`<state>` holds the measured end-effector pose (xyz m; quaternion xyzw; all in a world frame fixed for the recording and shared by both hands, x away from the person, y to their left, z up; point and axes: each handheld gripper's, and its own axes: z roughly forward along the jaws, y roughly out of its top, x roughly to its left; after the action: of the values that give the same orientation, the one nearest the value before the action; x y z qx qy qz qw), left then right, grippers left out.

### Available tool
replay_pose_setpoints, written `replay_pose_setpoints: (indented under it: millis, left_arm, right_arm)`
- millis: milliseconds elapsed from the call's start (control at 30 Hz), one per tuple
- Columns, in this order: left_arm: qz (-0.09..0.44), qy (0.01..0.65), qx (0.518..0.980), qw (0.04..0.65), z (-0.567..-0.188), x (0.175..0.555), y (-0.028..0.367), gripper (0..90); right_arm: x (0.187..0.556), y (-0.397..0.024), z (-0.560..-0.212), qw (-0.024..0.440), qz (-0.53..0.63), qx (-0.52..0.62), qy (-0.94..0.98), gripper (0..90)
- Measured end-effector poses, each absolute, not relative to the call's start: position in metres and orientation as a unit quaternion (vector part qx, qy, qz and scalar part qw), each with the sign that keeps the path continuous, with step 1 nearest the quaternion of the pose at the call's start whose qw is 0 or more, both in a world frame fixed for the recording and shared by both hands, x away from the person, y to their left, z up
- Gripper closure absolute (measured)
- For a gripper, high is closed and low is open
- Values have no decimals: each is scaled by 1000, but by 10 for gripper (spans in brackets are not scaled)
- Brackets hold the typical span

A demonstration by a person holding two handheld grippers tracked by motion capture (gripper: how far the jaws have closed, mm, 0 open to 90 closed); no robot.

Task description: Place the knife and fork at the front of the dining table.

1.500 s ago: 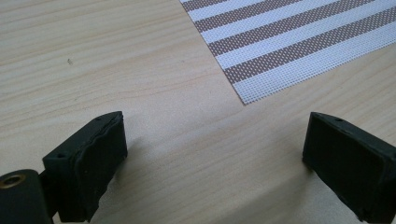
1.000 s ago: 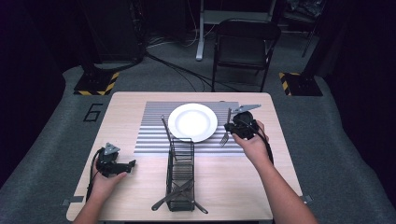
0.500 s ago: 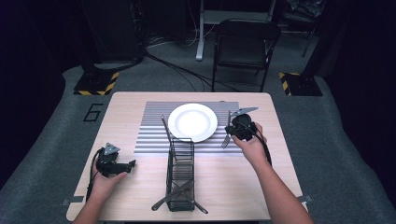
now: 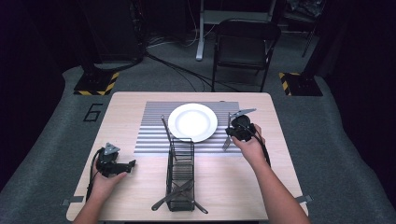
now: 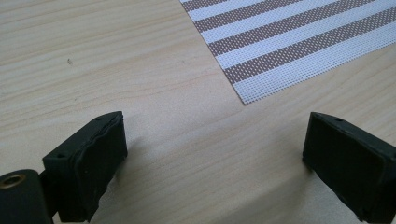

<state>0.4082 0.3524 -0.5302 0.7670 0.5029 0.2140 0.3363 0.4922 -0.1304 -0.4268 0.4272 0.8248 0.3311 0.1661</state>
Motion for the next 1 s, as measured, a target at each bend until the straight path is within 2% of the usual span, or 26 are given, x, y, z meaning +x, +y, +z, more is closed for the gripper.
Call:
replay_pose_setpoints:
  millis: [1000]
  left_arm:
    - [213,499,770,336,-530,409,353,63]
  right_arm:
    - [526,-127,-440,154,336,503,782,854]
